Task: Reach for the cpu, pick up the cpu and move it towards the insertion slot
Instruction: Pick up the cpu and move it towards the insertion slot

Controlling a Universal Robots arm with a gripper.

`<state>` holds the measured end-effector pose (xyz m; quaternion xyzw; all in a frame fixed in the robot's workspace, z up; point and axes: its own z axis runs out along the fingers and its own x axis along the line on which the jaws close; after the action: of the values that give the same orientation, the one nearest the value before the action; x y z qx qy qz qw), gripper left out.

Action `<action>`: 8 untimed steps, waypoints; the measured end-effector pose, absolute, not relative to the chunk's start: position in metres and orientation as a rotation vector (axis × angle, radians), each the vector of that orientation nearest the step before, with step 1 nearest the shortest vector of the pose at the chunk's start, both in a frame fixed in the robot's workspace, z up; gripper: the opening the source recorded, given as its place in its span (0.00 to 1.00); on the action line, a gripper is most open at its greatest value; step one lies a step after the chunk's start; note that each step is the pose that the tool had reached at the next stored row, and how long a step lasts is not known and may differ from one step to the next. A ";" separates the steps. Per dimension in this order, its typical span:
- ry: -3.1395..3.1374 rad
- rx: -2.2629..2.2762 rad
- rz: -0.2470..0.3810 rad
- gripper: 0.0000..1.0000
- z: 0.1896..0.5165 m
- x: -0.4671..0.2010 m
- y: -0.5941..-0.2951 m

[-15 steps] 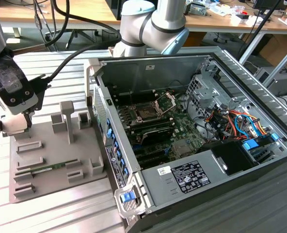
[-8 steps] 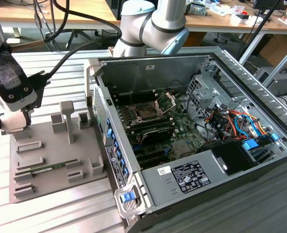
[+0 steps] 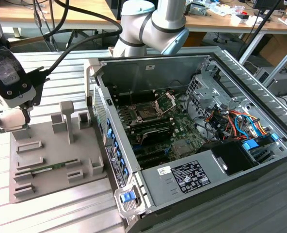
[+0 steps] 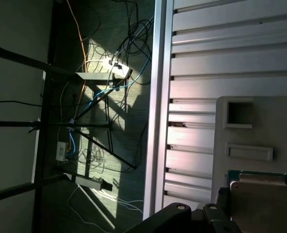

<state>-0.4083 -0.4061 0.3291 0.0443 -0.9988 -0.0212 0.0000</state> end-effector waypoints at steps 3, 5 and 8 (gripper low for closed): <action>-3.138 0.139 -0.067 0.55 0.332 -0.408 -0.406; -3.138 0.139 -0.067 0.55 0.333 -0.408 -0.406; -3.138 0.139 -0.067 0.55 0.336 -0.408 -0.406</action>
<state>-0.4083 -0.4061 0.3356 0.0443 -0.9988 -0.0212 0.0001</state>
